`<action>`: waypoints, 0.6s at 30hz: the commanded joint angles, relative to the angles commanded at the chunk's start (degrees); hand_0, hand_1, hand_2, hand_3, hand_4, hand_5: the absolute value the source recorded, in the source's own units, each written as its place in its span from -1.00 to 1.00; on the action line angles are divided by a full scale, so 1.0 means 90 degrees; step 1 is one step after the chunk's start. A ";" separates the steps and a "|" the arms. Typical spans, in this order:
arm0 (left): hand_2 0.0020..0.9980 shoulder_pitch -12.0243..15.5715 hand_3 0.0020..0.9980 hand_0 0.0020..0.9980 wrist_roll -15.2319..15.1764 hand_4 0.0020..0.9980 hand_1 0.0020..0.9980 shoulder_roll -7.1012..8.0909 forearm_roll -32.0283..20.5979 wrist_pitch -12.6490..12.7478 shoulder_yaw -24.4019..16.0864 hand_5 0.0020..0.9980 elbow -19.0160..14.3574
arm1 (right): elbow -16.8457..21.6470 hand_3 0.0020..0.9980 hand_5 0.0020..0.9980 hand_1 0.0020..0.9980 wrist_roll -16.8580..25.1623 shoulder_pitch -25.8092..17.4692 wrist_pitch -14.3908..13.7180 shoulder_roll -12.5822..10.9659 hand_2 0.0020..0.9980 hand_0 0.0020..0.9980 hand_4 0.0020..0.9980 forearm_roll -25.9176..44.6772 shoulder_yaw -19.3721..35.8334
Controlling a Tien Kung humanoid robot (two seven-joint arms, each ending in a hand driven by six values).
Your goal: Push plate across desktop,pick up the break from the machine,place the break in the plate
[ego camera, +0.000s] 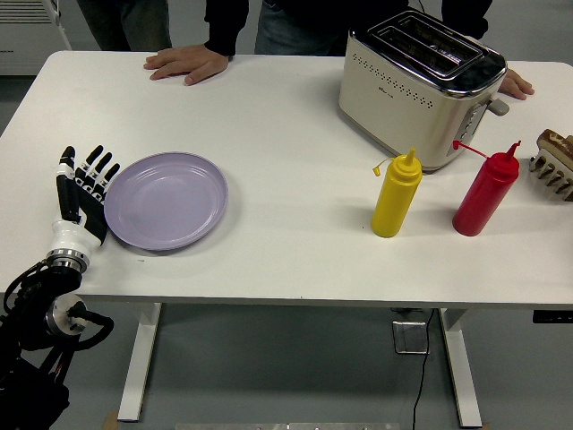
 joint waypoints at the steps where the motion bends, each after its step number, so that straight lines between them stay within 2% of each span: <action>1: 0.86 -0.0002 0.76 0.83 -0.0001 0.35 0.84 -0.0001 -0.0003 -0.0001 0.0007 1.00 0.0001 | 0.0000 0.59 -0.15 0.59 0.0000 0.0001 0.0000 0.0000 0.59 0.62 -0.14 0.0000 -0.0001; 18: 0.86 -0.0327 0.75 0.82 -0.0050 0.36 0.84 -0.0211 -0.0342 -0.0070 0.0847 1.00 -0.0011 | -0.0001 0.59 -0.15 0.58 0.0006 0.0015 0.0014 -0.0014 0.59 0.62 -0.14 -0.0010 -0.0087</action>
